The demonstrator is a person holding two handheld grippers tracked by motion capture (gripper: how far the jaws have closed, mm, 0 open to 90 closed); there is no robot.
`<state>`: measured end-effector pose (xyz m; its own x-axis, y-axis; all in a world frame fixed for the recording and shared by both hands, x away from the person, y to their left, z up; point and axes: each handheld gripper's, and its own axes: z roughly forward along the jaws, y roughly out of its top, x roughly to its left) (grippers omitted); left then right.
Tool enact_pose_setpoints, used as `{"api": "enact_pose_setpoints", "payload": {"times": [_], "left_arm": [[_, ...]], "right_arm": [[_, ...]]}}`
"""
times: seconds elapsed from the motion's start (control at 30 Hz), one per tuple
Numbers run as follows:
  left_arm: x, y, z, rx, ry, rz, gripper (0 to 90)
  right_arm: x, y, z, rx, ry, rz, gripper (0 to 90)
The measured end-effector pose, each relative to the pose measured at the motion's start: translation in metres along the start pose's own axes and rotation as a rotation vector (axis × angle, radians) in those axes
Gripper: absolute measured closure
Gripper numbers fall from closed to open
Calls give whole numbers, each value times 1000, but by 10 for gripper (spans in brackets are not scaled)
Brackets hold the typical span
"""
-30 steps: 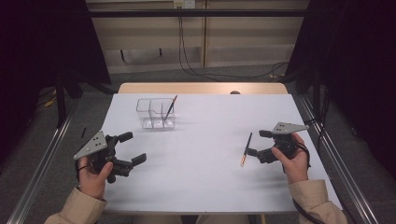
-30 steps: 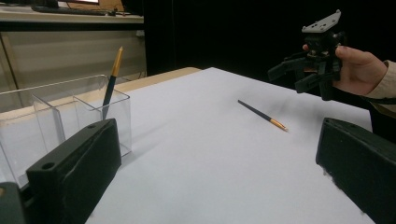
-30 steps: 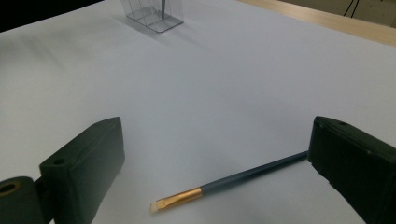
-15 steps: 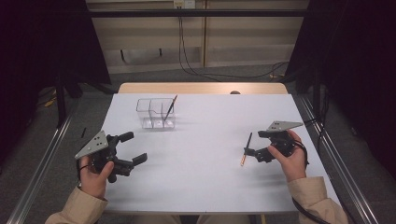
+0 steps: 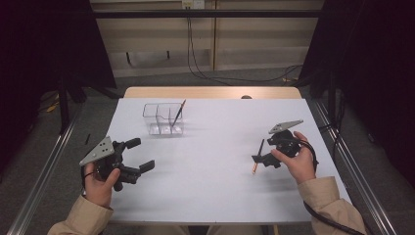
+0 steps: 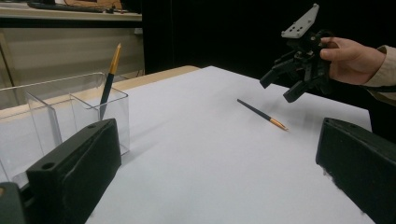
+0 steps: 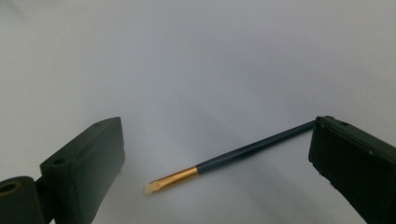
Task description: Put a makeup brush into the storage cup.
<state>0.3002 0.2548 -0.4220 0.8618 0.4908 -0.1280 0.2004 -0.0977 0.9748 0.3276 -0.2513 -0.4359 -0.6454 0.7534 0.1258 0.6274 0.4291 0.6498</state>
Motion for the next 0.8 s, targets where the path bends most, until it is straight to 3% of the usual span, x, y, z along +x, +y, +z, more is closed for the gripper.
{"api": "enact_pose_setpoints", "payload": {"times": [0.13,0.4,0.8], "left_arm": [[1,0,0,0,1,1,0],[0,0,-1,8,2,4,0],[1,-1,1,13,2,2,0]], "right_arm": [[1,5,6,70,-13,18,25],[5,10,14,190,-63,10,40],[5,10,22,270,-107,40,156]]}}
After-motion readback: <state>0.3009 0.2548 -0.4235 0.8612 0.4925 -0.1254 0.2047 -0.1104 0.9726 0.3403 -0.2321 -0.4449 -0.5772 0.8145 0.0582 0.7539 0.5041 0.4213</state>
